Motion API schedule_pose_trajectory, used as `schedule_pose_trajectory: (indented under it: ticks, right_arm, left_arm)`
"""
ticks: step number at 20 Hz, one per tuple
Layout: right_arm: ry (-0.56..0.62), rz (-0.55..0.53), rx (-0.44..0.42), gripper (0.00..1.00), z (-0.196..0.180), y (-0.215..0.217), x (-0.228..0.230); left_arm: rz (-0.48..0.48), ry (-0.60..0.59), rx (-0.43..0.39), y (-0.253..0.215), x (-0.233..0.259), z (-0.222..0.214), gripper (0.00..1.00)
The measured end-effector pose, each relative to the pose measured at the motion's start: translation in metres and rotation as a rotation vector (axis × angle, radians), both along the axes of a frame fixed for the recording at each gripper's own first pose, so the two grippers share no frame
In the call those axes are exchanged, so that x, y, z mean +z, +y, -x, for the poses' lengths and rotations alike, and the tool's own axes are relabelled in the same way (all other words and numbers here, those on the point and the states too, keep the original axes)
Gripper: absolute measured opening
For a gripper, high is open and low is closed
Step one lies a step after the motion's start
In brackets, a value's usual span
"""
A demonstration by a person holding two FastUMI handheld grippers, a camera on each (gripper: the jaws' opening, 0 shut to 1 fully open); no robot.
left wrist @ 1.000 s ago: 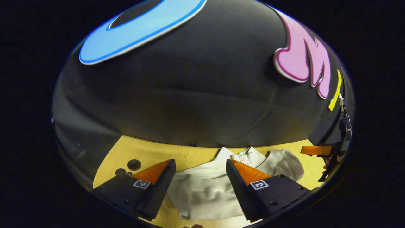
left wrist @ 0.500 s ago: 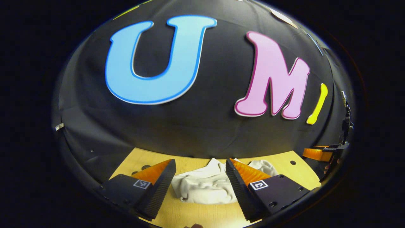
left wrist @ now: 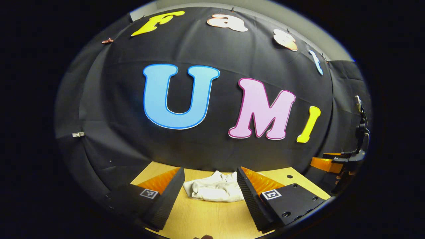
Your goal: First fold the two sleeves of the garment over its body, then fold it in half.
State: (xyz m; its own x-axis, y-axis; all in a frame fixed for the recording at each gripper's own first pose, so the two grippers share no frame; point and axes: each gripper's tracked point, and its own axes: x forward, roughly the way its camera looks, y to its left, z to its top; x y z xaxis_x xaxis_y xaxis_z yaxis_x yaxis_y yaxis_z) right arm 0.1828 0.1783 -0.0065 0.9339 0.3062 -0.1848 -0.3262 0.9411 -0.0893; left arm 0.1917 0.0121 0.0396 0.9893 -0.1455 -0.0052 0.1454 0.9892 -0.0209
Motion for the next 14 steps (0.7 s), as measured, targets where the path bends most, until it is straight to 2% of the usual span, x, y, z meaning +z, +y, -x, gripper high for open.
schedule_pose_trajectory:
  ticks: [4,8,11,14]
  right_arm:
    - [-0.035,0.031,0.036,0.98,0.052,0.004,-0.008]
    - [-0.091,-0.017,0.042,0.98,0.088,0.007,-0.005]
    - [-0.086,-0.06,0.038,0.98,0.108,0.008,-0.009]
    - [-0.074,-0.032,0.026,0.98,0.118,0.005,-0.019]
  left_arm:
    - [-0.01,-0.028,0.007,-0.006,-0.027,0.063,0.98]
    - [0.015,-0.043,0.023,-0.007,-0.041,0.122,0.98]
    - [0.034,-0.074,0.063,0.004,-0.035,0.155,0.98]
    - [0.048,-0.126,0.13,0.024,-0.027,0.172,0.97]
